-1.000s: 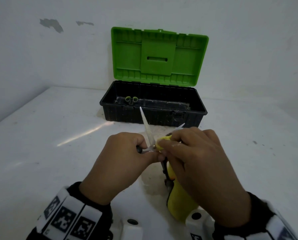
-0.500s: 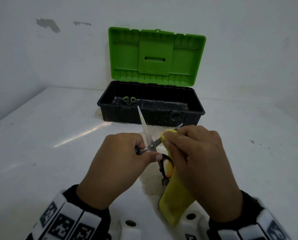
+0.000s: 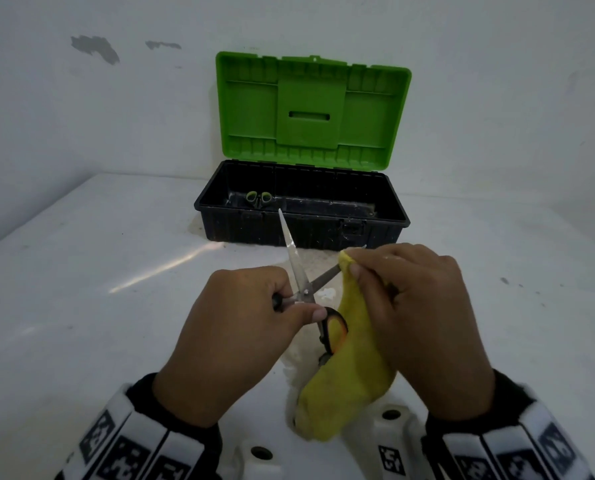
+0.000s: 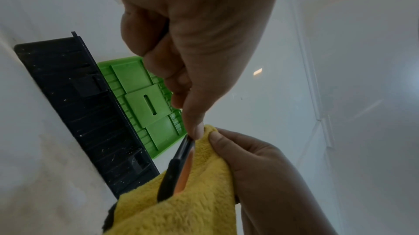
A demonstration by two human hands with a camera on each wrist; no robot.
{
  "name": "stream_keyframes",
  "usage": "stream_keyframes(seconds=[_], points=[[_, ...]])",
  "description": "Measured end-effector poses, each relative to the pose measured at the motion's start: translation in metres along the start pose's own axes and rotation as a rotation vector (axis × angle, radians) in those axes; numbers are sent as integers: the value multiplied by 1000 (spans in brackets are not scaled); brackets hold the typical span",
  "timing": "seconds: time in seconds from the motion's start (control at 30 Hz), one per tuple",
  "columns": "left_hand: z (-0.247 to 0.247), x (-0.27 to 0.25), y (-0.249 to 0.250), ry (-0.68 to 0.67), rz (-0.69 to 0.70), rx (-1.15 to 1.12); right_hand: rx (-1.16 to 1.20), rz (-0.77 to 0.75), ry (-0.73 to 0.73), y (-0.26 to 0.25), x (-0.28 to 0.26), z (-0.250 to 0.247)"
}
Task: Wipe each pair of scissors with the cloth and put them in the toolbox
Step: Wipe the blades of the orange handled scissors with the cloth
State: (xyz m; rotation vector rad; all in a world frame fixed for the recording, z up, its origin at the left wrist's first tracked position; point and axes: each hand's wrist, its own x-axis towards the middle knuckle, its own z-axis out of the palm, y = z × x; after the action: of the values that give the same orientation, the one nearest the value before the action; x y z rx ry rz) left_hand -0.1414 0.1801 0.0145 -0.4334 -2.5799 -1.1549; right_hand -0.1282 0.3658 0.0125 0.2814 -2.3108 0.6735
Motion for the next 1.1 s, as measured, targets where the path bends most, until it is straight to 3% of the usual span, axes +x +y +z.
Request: stream_keyframes(seconds=[0.13,0.3,0.53,0.7,0.87,1.1], points=[[3,0,-2,-28,-27,-26,-100,4,29,12,5,-5],[3,0,-5,-50,-78,-93,-62,76,103,15,8,-15],[4,-1,1,-45,-72,8,-148,-111,-14,-8,-4,-3],[3,-5,3,-23,-34,94,-143,4,86,4,1,4],[-1,-3,2,-13,-25,74,-118,-78,50,-9,-2,6],[1,-5,-1,-20,-11,57,-71,35,60,11,8,-5]])
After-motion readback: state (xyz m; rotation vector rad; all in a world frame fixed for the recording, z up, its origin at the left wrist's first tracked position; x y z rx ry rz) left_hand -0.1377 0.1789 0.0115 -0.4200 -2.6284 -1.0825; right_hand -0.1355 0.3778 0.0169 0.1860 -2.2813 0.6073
